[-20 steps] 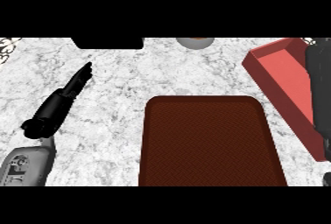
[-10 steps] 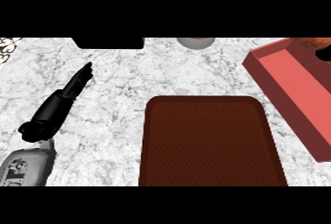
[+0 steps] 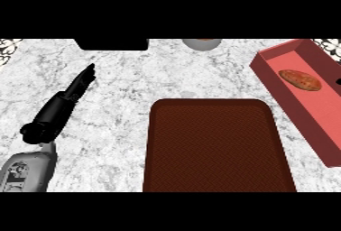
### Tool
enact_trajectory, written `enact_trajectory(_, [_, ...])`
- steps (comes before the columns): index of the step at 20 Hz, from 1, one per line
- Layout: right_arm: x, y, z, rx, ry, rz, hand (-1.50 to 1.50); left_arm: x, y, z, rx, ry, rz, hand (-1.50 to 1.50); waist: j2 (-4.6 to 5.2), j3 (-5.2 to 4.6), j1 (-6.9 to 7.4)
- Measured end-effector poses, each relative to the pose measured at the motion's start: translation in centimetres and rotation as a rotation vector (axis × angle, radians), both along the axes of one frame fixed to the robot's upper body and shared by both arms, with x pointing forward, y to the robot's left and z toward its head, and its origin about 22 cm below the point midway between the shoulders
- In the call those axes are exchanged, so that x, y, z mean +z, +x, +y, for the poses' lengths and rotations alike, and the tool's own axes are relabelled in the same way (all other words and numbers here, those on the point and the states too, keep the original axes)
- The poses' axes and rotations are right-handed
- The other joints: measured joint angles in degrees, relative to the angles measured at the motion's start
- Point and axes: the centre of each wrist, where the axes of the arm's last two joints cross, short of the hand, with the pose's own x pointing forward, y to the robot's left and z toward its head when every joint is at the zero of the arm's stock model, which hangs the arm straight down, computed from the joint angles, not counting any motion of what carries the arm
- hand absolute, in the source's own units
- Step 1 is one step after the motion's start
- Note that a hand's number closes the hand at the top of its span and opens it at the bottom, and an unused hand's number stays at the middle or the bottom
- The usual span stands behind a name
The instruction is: Pick the sweet potato from the tray and place it in the cardboard box
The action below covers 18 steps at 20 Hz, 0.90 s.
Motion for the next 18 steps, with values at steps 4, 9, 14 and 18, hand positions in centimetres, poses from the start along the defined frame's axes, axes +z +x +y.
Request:
enact_trajectory(4, [-0.1, -0.2, -0.6, 0.087, 0.078, -0.062, -1.5, -0.1, -0.3, -0.3, -0.009, -0.002, -0.009, 0.0, -0.03, 0.02, 0.14])
enact_trajectory(9, [1.3, -0.3, -0.8, 0.101, 0.301, -0.407, -1.5, -0.6, -0.4, -0.1, 0.004, -0.008, 0.005, 0.0, -0.25, 0.13, -0.4])
enact_trajectory(14, [1.6, -1.2, -2.7, -0.048, 0.604, -0.719, -1.5, -0.8, -0.6, 0.3, 0.012, -0.004, 0.0, 0.0, -0.26, 0.14, -0.67])
enact_trajectory(18, [0.7, -2.7, -5.1, -0.177, 0.72, -0.851, -1.5, -0.3, -0.5, 0.0, 0.006, 0.002, -0.006, 0.0, -0.06, 0.11, -0.27])
